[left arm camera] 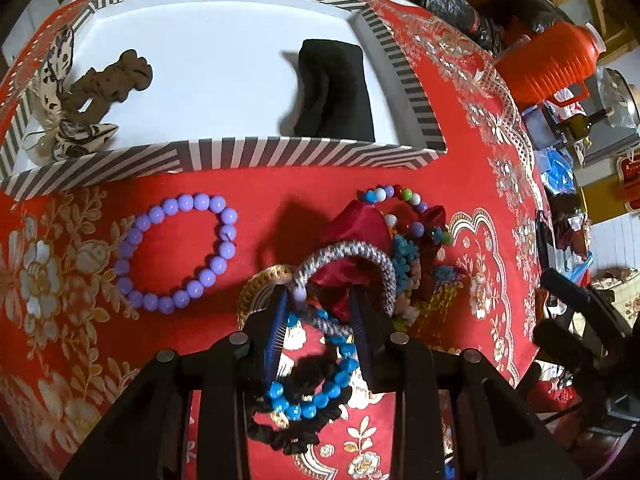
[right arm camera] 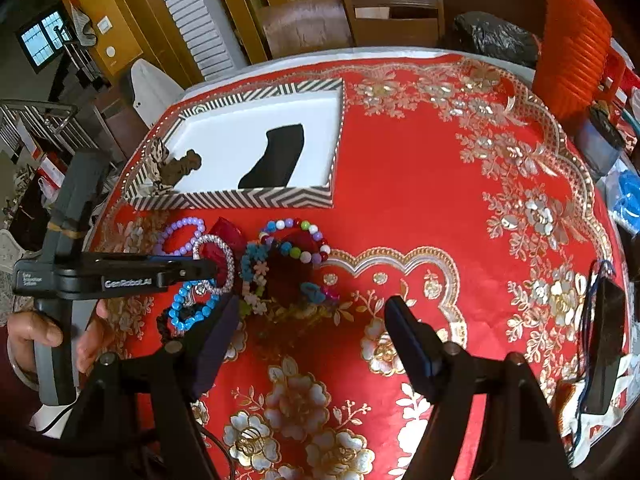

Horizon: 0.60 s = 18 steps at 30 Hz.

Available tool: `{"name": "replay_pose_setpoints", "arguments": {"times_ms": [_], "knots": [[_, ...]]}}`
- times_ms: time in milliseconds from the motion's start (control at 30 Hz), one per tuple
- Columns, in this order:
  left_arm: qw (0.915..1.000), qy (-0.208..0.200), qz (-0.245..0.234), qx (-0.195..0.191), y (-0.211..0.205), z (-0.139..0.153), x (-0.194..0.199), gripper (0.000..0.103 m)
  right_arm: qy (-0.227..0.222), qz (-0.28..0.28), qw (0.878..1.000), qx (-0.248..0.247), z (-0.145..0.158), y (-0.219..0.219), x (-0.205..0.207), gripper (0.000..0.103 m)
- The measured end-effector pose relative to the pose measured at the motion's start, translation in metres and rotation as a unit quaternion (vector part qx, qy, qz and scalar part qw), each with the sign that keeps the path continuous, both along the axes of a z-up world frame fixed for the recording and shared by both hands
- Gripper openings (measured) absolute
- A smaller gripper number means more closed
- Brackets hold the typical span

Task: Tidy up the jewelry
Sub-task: 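Grasp the silver beaded bracelet with left tool while right grasps a multicolour bead bracelet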

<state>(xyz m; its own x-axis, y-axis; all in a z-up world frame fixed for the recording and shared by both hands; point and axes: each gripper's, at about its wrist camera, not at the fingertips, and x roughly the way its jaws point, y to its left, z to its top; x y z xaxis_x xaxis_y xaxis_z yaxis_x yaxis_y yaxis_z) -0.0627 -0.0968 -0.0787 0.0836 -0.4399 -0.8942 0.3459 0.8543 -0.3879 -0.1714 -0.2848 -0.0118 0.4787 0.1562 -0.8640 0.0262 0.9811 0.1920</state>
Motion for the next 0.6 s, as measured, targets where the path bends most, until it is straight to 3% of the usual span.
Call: {"name": "replay_pose_setpoints", "arguments": {"times_ms": [33, 67, 100, 200, 600], "knots": [[1.0, -0.003, 0.001, -0.003, 0.001, 0.0, 0.0, 0.01, 0.001, 0.002, 1.0, 0.003, -0.002, 0.002, 0.001, 0.075], [0.9999, -0.009, 0.003, -0.006, 0.002, 0.002, -0.001, 0.0, 0.001, 0.005, 1.0, 0.009, -0.004, 0.004, 0.002, 0.067], [0.9999, -0.013, 0.003, 0.0, 0.003, 0.002, 0.001, 0.0, 0.003, 0.008, 1.0, 0.015, -0.006, 0.006, 0.004, 0.055], [0.9996, -0.023, 0.005, 0.013, 0.01, 0.008, 0.0, 0.0, 0.015, 0.014, 0.999, 0.029, -0.019, 0.015, 0.013, 0.038], [0.9968, -0.063, 0.046, 0.017, 0.05, 0.041, -0.003, 0.0, 0.049, 0.07, 0.996, 0.038, -0.052, 0.056, 0.047, 0.037]]}}
